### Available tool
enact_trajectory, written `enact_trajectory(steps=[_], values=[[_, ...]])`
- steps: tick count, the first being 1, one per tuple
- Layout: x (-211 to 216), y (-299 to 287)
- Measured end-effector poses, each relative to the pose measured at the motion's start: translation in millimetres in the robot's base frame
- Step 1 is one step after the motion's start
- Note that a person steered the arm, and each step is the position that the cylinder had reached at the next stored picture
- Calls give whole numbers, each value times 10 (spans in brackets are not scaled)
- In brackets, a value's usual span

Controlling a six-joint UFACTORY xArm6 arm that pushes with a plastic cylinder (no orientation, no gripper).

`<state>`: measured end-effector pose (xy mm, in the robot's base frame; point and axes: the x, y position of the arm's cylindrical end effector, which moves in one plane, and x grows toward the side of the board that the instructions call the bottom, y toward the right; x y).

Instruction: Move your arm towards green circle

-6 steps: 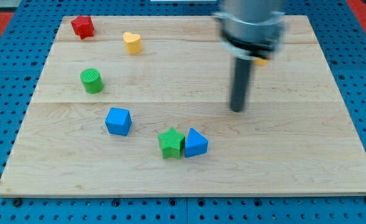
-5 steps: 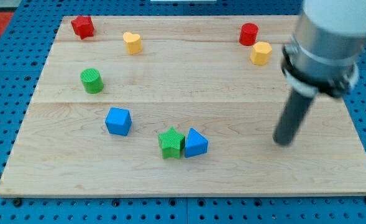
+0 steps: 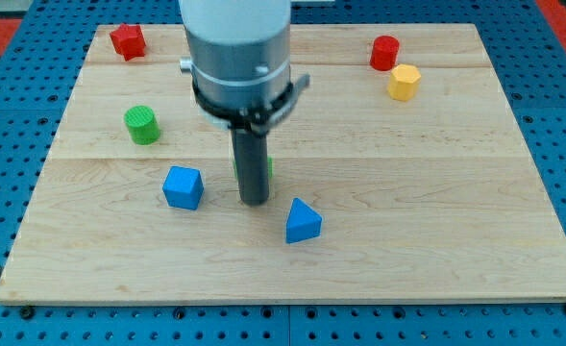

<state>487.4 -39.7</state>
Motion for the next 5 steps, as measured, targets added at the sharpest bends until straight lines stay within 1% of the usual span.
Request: enact_trajectory(steps=[1,2,3,4,5], values=[[-128,27],[-768,40],[-852,176],[-614,83],[-977,-12]])
